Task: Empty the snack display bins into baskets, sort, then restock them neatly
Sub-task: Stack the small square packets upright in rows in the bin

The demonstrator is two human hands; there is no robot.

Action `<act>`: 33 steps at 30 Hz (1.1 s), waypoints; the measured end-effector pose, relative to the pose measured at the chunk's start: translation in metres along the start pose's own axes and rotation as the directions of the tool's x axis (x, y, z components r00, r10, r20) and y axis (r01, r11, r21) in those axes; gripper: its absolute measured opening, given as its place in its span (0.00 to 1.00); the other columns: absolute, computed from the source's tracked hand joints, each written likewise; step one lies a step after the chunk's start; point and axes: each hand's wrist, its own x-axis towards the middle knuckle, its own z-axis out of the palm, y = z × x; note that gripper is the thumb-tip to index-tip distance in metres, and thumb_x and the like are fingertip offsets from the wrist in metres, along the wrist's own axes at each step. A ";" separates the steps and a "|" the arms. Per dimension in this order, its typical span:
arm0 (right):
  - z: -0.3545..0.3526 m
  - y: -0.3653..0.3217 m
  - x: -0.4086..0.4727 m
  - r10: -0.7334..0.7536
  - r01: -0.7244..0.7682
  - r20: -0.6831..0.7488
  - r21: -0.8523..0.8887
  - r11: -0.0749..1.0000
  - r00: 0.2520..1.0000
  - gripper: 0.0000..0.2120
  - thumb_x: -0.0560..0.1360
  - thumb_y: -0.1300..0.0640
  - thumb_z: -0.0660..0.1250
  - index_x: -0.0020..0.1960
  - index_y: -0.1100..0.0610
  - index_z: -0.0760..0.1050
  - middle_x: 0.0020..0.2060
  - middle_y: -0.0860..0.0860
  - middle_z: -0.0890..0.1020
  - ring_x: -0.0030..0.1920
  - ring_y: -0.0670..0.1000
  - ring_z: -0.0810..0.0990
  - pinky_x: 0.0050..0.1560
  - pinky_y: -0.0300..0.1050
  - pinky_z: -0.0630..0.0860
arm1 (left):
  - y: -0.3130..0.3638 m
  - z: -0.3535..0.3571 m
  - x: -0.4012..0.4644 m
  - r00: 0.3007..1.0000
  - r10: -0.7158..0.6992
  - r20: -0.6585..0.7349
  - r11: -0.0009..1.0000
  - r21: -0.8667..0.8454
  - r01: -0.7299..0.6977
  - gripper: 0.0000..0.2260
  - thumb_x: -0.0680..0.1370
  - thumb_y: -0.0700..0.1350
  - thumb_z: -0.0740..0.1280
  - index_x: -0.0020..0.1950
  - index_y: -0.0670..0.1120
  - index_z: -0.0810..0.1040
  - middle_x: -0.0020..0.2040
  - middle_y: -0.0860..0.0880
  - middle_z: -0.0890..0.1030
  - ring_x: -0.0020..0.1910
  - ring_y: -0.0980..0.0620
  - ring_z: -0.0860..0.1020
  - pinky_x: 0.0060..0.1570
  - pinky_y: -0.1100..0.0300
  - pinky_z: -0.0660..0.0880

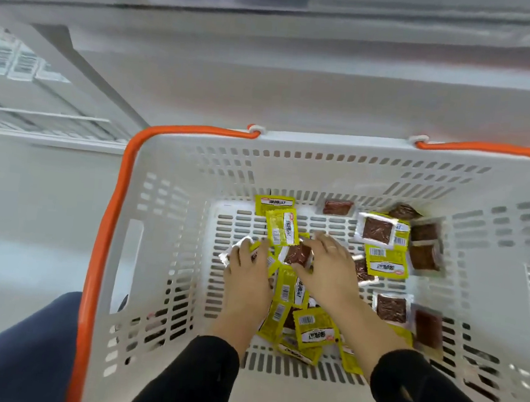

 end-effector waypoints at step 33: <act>-0.012 -0.003 -0.001 0.134 -0.563 0.565 0.824 -0.062 0.814 0.22 0.67 0.59 0.76 0.59 0.57 0.74 0.62 0.56 0.77 0.63 0.55 0.73 0.53 0.48 0.77 | 0.022 -0.042 0.007 0.933 -0.063 0.354 0.233 -0.904 0.358 0.05 0.81 0.39 0.61 0.48 0.46 0.76 0.38 0.47 0.74 0.43 0.50 0.74 0.44 0.56 0.76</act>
